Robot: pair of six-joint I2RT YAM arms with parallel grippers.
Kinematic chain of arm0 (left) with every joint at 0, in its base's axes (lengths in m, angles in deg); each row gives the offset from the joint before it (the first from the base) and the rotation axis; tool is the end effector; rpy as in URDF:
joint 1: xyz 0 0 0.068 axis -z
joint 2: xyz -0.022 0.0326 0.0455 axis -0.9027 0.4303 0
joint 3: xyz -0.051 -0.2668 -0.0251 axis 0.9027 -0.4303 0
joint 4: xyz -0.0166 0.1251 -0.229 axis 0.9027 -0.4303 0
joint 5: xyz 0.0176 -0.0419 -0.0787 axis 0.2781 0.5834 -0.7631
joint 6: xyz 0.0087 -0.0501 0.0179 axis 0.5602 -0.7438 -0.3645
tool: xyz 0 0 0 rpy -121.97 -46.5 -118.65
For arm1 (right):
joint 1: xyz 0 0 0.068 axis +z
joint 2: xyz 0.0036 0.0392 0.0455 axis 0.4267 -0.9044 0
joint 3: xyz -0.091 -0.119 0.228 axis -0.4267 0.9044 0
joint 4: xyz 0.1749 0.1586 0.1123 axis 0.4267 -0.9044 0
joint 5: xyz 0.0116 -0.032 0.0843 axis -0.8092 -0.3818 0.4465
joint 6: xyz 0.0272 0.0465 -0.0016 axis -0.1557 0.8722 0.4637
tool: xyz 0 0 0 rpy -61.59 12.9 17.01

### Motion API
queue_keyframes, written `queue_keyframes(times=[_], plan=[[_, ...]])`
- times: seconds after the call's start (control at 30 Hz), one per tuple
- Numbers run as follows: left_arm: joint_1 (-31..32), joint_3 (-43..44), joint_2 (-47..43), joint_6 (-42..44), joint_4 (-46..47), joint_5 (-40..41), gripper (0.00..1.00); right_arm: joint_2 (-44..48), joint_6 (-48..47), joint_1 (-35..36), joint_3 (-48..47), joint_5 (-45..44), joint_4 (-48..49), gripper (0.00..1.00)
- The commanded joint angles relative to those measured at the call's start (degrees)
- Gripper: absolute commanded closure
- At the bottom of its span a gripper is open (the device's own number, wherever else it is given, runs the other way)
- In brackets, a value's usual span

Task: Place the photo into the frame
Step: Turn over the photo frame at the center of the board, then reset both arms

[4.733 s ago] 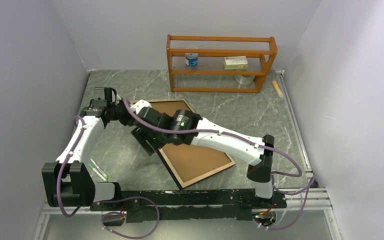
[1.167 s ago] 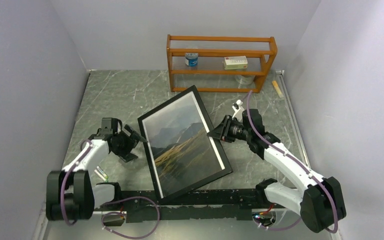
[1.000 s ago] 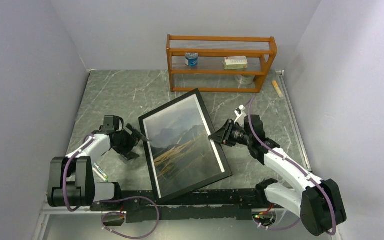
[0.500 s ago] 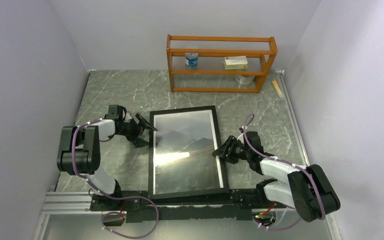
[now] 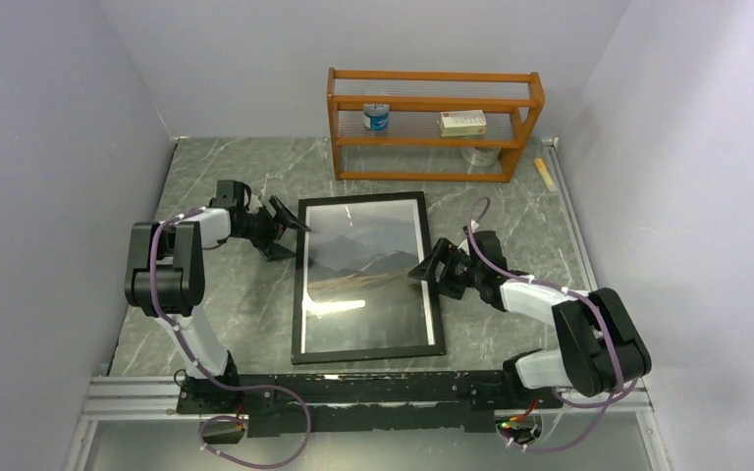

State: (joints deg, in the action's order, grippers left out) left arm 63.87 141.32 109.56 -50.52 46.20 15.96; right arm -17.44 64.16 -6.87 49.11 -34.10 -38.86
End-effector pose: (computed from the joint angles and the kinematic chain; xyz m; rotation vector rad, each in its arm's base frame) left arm 0.3430 -0.0189 0.1412 -0.8664 2.5948 -1.1733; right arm 0.2167 0.0878 0.1373 0.4074 2.4397 1.0545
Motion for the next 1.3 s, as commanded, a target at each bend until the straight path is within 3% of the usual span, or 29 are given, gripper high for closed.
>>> queue_keyframes(times=[0.0, 0.27, 0.67, 0.87, 1.07, 1.27], plan=[[0.3, 5.2, -0.3, 4.1, -5.8, 4.9, 0.14, 2.0, -6.1, -0.1, -5.3, -9.8, -10.7, 0.17], [0.3, 12.6, -3.9, 12.4, -18.2, 16.2, 0.12, 9.0, -13.0, -0.1, -11.1, -23.4, -26.2, 0.14], [0.3, 11.6, -37.6, 18.0, -30.7, 20.6, 0.07, 33.7, -16.6, -0.1, -27.3, -51.5, -55.4, 0.15], [0.3, 11.4, -55.4, 17.9, -40.1, 32.5, 0.06, 40.8, -12.3, -0.2, -38.2, -64.5, -67.8, 0.14], [0.3, 12.6, -68.9, 17.4, -48.4, 39.3, 0.06, 44.0, -8.3, -0.2, -46.2, -67.6, -77.7, 0.07], [0.3, 21.8, -70.0, 20.5, -59.4, 45.6, 0.06, 44.2, -8.7, -0.1, -51.5, -67.5, -79.7, 0.01]])
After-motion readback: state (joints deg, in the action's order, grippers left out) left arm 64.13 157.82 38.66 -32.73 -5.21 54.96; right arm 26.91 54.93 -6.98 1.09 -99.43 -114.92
